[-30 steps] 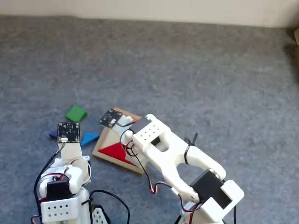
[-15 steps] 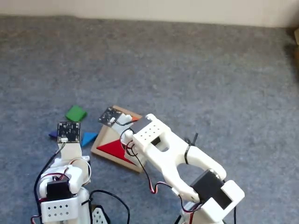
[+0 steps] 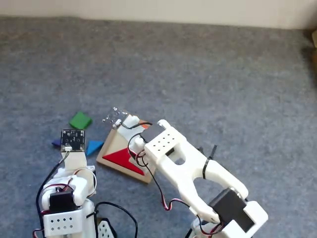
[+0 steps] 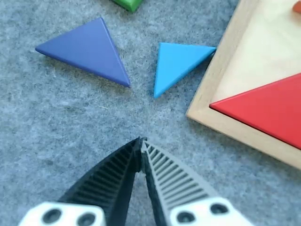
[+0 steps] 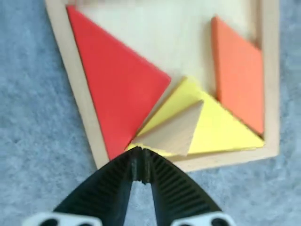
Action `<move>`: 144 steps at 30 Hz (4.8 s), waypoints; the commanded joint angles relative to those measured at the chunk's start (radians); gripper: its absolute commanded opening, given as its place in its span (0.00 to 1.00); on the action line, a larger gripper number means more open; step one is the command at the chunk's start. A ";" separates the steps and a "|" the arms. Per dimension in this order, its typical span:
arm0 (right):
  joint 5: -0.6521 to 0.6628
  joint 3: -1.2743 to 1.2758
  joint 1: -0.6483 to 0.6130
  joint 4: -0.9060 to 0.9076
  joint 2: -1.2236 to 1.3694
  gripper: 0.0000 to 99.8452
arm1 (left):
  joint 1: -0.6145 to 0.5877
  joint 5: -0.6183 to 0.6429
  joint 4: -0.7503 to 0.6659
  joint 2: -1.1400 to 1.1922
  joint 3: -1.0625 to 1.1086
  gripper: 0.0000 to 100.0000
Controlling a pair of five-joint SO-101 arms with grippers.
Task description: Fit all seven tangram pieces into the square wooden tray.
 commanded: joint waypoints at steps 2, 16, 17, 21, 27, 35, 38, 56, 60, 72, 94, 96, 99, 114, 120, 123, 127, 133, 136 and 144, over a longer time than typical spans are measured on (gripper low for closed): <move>-0.012 -0.030 -0.002 -0.053 0.027 0.01 | -0.012 0.011 0.005 -0.033 0.019 0.01; -0.031 -0.022 0.018 -0.262 0.067 0.01 | -0.012 0.011 0.005 -0.033 0.019 0.01; -0.060 -0.022 0.024 -0.280 0.067 0.01 | -0.012 0.011 0.005 -0.033 0.019 0.01; -0.166 -0.028 0.053 -0.311 0.059 0.01 | -0.012 0.011 0.005 -0.033 0.019 0.01; -0.212 -0.027 0.079 -0.308 0.041 0.01 | -0.012 0.011 0.005 -0.033 0.019 0.01; -0.216 -0.022 0.077 -0.312 -0.053 0.01 | -0.012 0.011 0.005 -0.033 0.019 0.01; -0.216 -0.022 0.071 -0.312 -0.053 0.03 | -0.012 0.011 0.005 -0.033 0.019 0.01; -0.176 -0.070 -0.031 -0.377 0.142 0.18 | -0.012 0.011 0.005 -0.033 0.019 0.01; -0.129 -0.071 -0.031 -0.377 0.150 0.18 | -0.012 0.011 0.005 -0.033 0.019 0.01; -0.124 -0.090 -0.028 -0.378 0.157 0.18 | -0.012 0.011 0.005 -0.033 0.019 0.01; -0.126 -0.094 0.018 -0.378 0.156 0.11 | -0.012 0.011 0.005 -0.033 0.019 0.01; -0.124 -0.091 0.013 -0.378 0.157 0.11 | -0.012 0.011 0.005 -0.033 0.019 0.01; -0.124 -0.088 0.015 -0.377 0.157 0.10 | -0.012 0.011 0.005 -0.033 0.019 0.01; -0.304 -0.097 0.117 -0.371 0.147 0.01 | -0.012 0.011 0.005 -0.033 0.019 0.01; -0.361 -0.185 0.119 -0.280 0.147 0.01 | -0.012 0.011 0.005 -0.033 0.019 0.01; -0.362 -0.225 0.119 -0.236 0.147 0.01 | -0.012 0.011 0.005 -0.033 0.019 0.01; -0.358 -0.240 0.122 -0.228 0.147 0.01 | -0.012 0.011 0.005 -0.033 0.019 0.01; -0.356 -0.266 0.122 -0.093 0.056 0.15 | -0.012 0.011 0.005 -0.033 0.019 0.01; -0.296 -0.242 0.124 -0.071 -0.054 0.16 | -0.012 0.011 0.005 -0.033 0.019 0.01; -0.230 0.025 0.188 -0.071 -0.401 0.16 | -0.012 0.011 0.005 -0.033 0.019 0.01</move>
